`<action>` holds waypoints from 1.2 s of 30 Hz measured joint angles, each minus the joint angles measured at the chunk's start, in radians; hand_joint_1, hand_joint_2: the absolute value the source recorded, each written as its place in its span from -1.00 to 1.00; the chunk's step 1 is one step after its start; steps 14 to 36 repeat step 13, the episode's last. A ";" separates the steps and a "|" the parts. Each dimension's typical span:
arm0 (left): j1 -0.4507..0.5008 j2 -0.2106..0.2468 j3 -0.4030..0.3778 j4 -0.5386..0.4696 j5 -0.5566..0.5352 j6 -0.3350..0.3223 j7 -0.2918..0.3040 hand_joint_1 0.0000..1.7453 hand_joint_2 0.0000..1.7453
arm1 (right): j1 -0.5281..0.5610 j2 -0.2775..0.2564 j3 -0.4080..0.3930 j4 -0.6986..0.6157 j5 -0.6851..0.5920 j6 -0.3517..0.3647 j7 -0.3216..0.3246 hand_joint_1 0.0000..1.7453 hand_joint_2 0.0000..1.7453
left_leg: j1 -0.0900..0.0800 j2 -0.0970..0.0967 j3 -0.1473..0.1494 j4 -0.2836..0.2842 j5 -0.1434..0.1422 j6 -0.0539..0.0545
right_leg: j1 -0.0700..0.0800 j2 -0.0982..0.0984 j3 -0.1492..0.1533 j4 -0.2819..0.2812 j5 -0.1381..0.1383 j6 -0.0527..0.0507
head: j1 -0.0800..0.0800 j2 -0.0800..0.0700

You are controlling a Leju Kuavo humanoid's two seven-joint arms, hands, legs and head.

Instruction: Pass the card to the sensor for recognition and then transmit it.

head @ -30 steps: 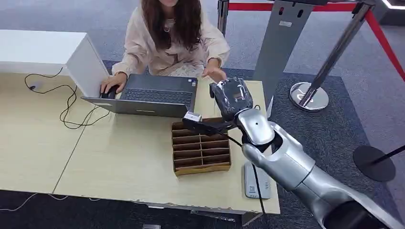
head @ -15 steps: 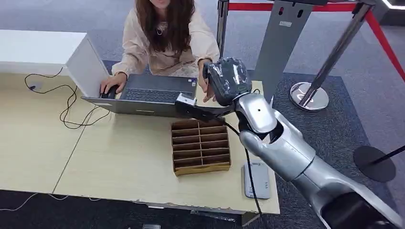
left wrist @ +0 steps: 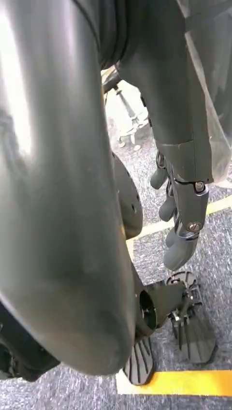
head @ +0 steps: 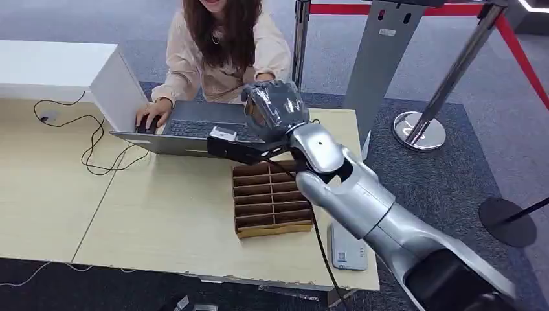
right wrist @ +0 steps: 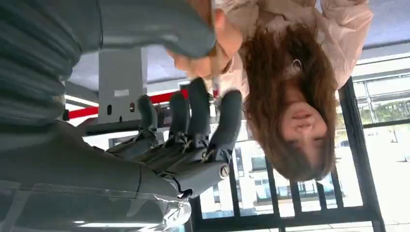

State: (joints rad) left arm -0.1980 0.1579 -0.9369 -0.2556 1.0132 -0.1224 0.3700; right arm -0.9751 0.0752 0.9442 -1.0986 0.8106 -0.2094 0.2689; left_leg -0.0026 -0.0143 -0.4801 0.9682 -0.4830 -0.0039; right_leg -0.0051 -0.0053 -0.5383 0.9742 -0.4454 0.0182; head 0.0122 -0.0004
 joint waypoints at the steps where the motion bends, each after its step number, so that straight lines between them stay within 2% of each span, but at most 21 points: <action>1: -0.001 -0.002 0.000 -0.001 -0.002 0.009 0.001 -1.00 -1.00 | 0.000 0.005 0.002 0.010 -0.007 -0.004 0.000 -1.00 -1.00 | 0.000 0.000 0.000 0.000 0.000 0.000 | 0.000 0.000 0.000 0.000 0.000 0.000 | 0.000 0.000; 7: -0.002 -0.014 0.000 -0.002 -0.034 0.031 0.000 -1.00 -1.00 | 0.029 0.014 0.000 0.045 -0.094 -0.082 -0.046 -1.00 -1.00 | 0.000 0.000 0.000 0.000 0.000 0.000 | 0.000 0.000 0.000 0.000 0.000 0.000 | 0.000 0.000; 10: -0.001 -0.018 0.000 -0.003 -0.037 0.043 0.000 -1.00 -1.00 | 0.054 0.012 -0.015 0.052 -0.174 -0.090 -0.066 -1.00 -1.00 | 0.000 0.000 0.000 0.000 0.000 0.000 | 0.000 0.000 0.000 0.000 0.000 0.000 | 0.000 0.000; 13: 0.004 -0.021 0.001 -0.003 -0.043 0.048 -0.010 -1.00 -1.00 | 0.099 0.003 -0.040 0.061 -0.265 -0.168 -0.098 -1.00 -1.00 | 0.000 0.000 0.001 0.000 0.000 0.000 | 0.000 0.000 0.000 0.000 0.000 0.000 | 0.000 0.000; 36: 0.004 -0.021 0.001 -0.003 -0.043 0.048 -0.010 -1.00 -1.00 | 0.099 0.003 -0.040 0.061 -0.265 -0.168 -0.098 -1.00 -1.00 | 0.000 0.000 0.001 0.000 0.000 0.000 | 0.000 0.000 0.000 0.000 0.000 0.000 | 0.000 0.000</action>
